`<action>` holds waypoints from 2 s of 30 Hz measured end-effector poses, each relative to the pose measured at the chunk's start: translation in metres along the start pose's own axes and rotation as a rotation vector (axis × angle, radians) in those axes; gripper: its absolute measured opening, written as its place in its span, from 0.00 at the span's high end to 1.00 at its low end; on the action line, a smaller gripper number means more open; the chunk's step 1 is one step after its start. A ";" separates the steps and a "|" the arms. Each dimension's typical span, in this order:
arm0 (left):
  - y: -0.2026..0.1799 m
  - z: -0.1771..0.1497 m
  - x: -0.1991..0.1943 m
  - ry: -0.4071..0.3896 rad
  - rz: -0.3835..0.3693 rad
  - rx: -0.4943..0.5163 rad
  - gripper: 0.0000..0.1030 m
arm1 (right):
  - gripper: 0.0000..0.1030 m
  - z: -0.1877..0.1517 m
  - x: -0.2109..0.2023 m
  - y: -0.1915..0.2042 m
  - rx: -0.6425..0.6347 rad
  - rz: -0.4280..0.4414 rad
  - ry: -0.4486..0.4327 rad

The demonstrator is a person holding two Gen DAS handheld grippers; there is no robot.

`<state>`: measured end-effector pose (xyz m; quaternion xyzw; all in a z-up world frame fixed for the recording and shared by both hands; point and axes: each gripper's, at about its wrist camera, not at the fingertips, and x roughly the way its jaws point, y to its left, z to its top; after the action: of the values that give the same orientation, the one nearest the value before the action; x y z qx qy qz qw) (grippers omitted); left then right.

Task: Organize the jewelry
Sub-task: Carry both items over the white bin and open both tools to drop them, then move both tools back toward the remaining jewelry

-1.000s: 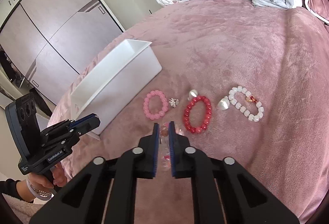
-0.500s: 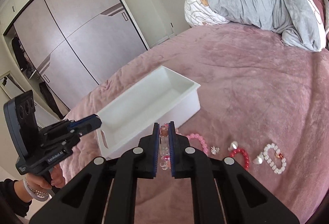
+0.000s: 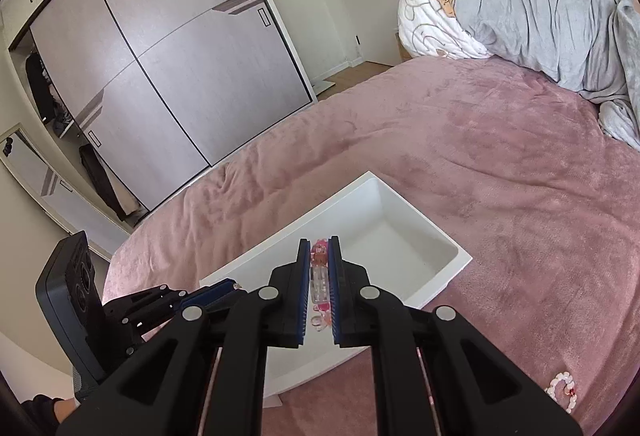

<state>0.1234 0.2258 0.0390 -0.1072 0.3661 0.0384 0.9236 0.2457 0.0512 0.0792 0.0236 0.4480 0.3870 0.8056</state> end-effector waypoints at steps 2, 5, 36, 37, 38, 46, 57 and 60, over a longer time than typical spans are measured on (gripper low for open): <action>0.004 -0.001 0.015 0.032 0.002 -0.013 0.79 | 0.91 0.003 0.020 -0.002 0.011 -0.008 0.022; 0.009 -0.006 0.034 0.082 0.017 -0.009 0.79 | 0.91 0.005 0.047 -0.008 0.032 -0.035 0.043; 0.005 -0.033 0.027 0.000 0.074 -0.075 0.28 | 0.28 -0.007 0.065 -0.003 -0.084 -0.135 0.047; 0.000 -0.032 0.023 -0.017 0.076 -0.075 0.27 | 0.27 -0.008 0.052 -0.006 -0.093 -0.138 0.044; -0.006 -0.031 0.017 -0.037 0.085 -0.071 0.22 | 0.27 -0.010 0.037 -0.010 -0.100 -0.140 0.038; -0.058 -0.013 -0.017 -0.169 0.066 -0.016 0.11 | 0.21 -0.046 -0.095 -0.075 -0.064 -0.210 -0.083; -0.137 0.001 -0.039 -0.225 0.008 0.080 0.06 | 0.18 -0.101 -0.206 -0.163 0.095 -0.310 -0.208; -0.160 -0.006 -0.034 -0.212 0.005 0.127 0.05 | 0.18 -0.114 -0.206 -0.174 0.141 -0.295 -0.212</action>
<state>0.1187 0.0684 0.0852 -0.0429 0.2684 0.0285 0.9619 0.2047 -0.2387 0.0890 0.0546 0.3852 0.2275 0.8927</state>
